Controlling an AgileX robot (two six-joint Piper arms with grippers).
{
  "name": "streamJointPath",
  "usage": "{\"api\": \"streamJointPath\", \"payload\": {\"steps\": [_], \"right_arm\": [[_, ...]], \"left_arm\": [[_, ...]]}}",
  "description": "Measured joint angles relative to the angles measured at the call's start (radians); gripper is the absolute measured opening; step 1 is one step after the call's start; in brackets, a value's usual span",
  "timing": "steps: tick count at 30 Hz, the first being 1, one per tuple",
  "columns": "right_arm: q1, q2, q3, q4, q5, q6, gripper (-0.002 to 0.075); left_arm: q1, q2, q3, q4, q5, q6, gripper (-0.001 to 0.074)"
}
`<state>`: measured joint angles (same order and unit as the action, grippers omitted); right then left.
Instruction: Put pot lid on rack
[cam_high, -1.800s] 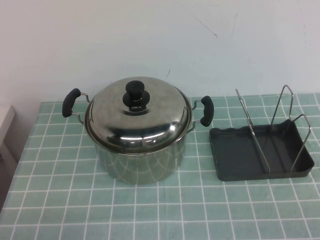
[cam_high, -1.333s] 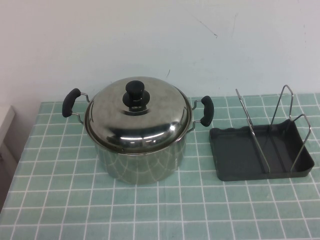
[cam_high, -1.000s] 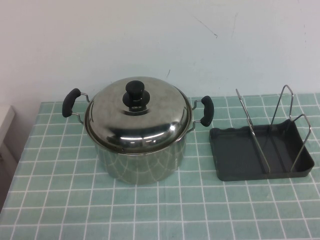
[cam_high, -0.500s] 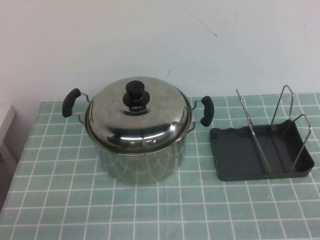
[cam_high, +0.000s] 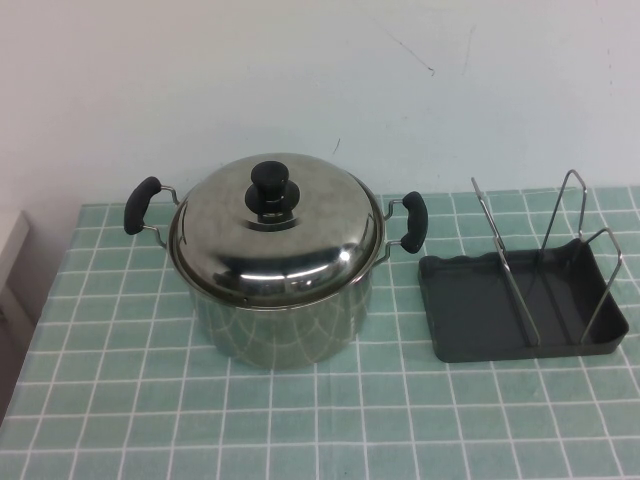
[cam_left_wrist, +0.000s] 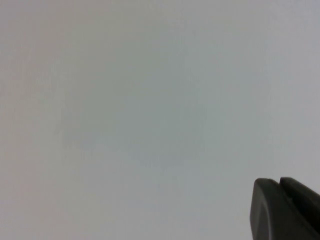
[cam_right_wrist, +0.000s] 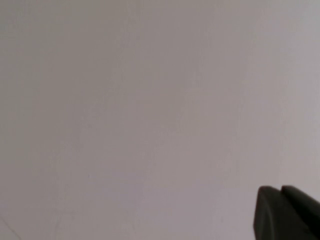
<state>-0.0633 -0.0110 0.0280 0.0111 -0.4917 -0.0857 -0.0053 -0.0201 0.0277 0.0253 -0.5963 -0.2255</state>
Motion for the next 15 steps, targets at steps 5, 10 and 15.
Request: {"api": "streamJointPath", "payload": {"steps": [5, 10, 15], "right_arm": [[0.000, 0.000, -0.021, -0.011, 0.004, -0.010, 0.0010], [0.000, 0.000, -0.161, -0.110, 0.318, -0.010, 0.0010], [0.000, 0.000, -0.207, -0.137, 0.528, -0.010, 0.0010]], "left_arm": [[0.004, 0.018, -0.152, -0.041, 0.351, -0.005, -0.0002], [0.004, 0.163, -0.318, -0.043, 0.524, -0.040, -0.0002], [0.002, 0.396, -0.428, -0.042, 0.528, -0.118, -0.0002]]}}
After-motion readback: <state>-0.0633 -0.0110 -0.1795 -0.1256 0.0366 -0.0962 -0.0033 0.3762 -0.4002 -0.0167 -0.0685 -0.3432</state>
